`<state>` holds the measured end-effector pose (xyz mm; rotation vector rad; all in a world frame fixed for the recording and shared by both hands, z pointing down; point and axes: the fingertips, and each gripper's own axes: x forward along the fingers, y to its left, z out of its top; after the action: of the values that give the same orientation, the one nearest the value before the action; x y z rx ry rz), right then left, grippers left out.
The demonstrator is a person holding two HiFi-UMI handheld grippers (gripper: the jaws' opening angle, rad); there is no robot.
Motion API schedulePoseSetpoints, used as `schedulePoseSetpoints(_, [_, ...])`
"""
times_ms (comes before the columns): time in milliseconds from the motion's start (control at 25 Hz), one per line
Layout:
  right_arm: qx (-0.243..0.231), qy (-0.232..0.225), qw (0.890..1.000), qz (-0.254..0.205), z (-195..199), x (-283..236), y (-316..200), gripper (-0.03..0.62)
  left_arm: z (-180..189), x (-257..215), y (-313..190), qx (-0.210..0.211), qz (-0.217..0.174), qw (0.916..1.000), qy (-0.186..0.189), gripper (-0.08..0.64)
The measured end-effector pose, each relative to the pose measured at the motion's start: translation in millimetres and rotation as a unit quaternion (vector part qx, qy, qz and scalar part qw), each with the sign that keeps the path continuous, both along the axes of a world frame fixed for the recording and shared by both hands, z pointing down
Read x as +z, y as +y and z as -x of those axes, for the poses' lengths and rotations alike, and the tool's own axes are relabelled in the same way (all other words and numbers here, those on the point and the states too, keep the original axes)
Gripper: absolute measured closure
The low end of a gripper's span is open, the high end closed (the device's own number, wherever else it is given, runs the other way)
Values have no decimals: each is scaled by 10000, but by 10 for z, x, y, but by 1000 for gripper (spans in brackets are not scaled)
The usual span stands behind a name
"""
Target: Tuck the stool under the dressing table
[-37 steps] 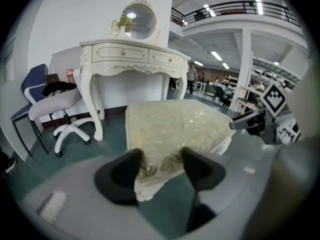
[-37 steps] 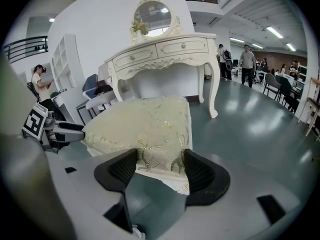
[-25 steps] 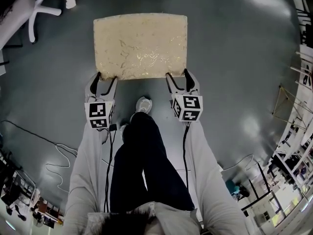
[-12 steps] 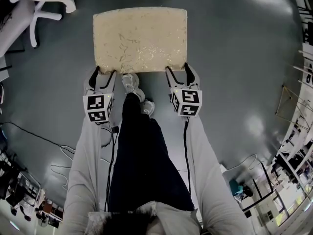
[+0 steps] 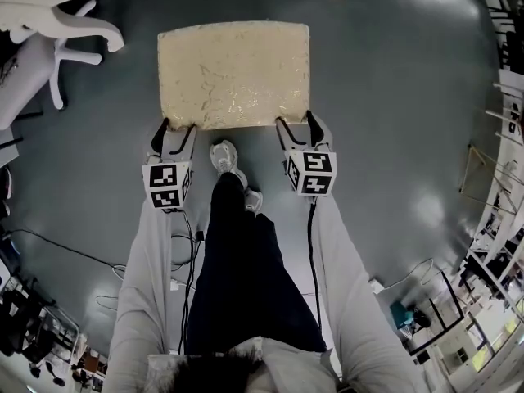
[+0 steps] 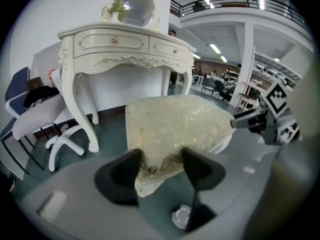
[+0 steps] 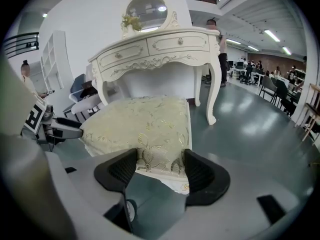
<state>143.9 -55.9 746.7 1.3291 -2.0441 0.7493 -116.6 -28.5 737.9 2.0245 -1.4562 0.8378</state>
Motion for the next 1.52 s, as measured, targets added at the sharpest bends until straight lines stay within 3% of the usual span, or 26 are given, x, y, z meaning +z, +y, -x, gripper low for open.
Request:
schedulePoseSetpoints(640, [289, 115, 9995, -92, 159, -10, -972, 287, 165, -12, -1106, 292, -36, 9995, 58, 278])
schedulePoseSetpoints(1520, [242, 345, 9991, -83, 159, -59, -1859, 293, 145, -26, -1955, 292, 34, 9995, 139, 279])
